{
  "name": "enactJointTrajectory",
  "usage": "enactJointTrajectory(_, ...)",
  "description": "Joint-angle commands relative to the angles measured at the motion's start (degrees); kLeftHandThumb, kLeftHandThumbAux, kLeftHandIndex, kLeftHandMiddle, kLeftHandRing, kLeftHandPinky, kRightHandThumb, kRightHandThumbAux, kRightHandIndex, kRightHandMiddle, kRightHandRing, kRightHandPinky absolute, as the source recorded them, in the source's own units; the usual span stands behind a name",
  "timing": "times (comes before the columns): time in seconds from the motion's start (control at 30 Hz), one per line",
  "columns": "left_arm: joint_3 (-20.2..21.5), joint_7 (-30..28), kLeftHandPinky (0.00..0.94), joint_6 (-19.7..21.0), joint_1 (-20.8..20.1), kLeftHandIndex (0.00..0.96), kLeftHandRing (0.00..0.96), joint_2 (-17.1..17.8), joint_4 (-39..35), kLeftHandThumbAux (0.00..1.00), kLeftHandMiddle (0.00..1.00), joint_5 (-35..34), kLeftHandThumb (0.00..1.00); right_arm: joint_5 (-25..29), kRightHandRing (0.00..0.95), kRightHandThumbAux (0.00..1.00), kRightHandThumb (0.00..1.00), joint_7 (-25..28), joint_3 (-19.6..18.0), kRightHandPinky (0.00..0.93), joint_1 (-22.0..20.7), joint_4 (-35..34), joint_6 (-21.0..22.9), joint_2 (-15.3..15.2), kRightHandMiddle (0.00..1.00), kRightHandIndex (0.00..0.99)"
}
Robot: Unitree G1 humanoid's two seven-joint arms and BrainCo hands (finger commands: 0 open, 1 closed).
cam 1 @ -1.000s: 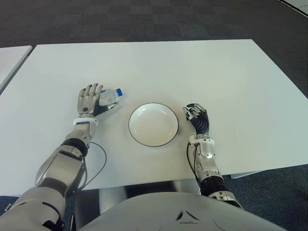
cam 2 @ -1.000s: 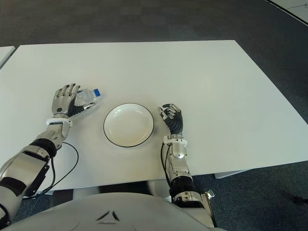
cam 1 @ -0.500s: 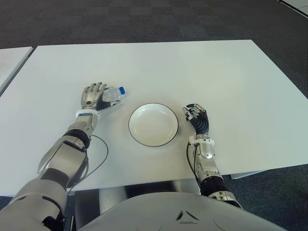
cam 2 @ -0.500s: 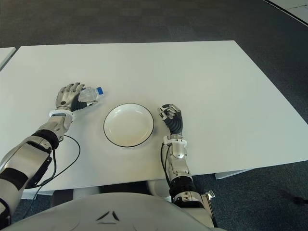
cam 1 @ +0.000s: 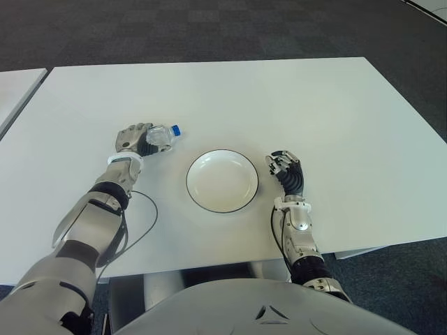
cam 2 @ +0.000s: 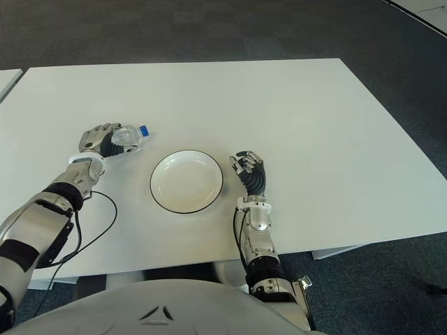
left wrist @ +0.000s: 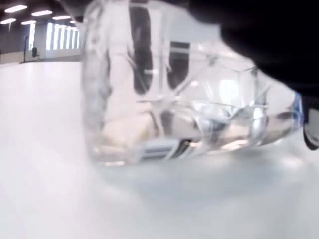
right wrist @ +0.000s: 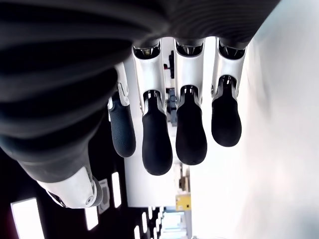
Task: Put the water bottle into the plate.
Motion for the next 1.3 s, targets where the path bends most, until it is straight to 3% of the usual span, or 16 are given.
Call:
enactJointTrajectory(0.03,-0.67,-4.62,0.677,-0.51,6.73,0.407,0.68,-2.11,2.72,0.615,0.533,-1.21,0.822,0.55,0.676,0.727,0.703,-0.27,-0.38,0.671,4.56,3.45,3.14,1.6,0.686,0.434)
enactJointTrajectory(0.3,0.11,-1.99,0.823,-2.0,7.63,0.394,0.789,-2.15,2.27,0.667,0.536,-3.18,0.847,0.71,0.681,0.728,0.703,0.18,-0.36,0.67,4.53,3.49,3.15,1.52,0.691,0.434)
enactJointTrajectory(1.3,1.7,-0.69,0.835,-3.74,6.6,0.394,0.852,-1.57,-0.19,0.67,0.542,-5.82,0.851,0.94,0.673,0.727,0.704,0.13,-0.79,0.667,4.2,4.06,2.97,1.5,0.681,0.434)
